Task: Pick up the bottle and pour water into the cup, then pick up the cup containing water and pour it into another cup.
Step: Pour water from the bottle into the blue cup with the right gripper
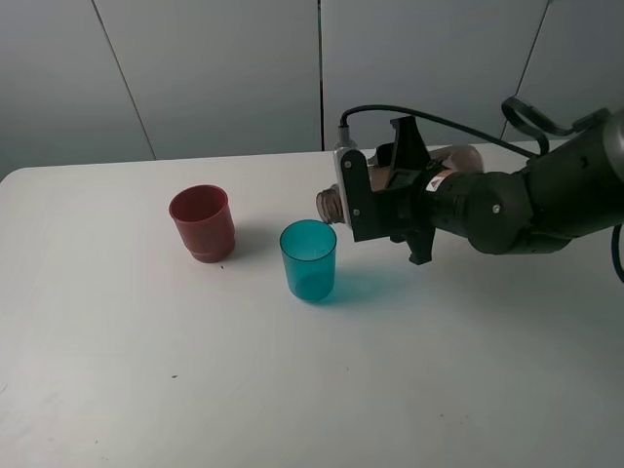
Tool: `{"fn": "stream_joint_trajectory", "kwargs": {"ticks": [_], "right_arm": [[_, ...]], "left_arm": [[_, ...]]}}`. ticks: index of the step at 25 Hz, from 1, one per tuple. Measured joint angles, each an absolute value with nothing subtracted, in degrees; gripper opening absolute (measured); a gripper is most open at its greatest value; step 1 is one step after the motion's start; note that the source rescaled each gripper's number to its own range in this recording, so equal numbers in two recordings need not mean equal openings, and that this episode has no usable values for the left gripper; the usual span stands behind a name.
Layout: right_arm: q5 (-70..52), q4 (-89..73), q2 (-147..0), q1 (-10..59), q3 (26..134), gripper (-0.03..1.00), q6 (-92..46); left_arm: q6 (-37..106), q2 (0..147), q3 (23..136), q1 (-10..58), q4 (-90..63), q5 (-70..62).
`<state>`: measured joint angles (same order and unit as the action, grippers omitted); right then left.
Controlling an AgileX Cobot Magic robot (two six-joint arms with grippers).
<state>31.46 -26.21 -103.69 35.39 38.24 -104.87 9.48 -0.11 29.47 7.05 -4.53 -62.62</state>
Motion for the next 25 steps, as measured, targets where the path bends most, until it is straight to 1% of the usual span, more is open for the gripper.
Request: {"fn": "stream_joint_trajectory", "kwargs": {"ticks": [10,25], "right_arm": [[34.67,-25.37,-104.58,35.39,40.26,0.0,-108.63],[34.89,-23.55,-104.58,35.39,40.26,0.0,-113.39]], "left_arm": [[9.48,-0.11,29.47,7.05,-4.53,-62.62],[9.48,-0.11,29.47,7.05,-4.53,-62.62]]}}
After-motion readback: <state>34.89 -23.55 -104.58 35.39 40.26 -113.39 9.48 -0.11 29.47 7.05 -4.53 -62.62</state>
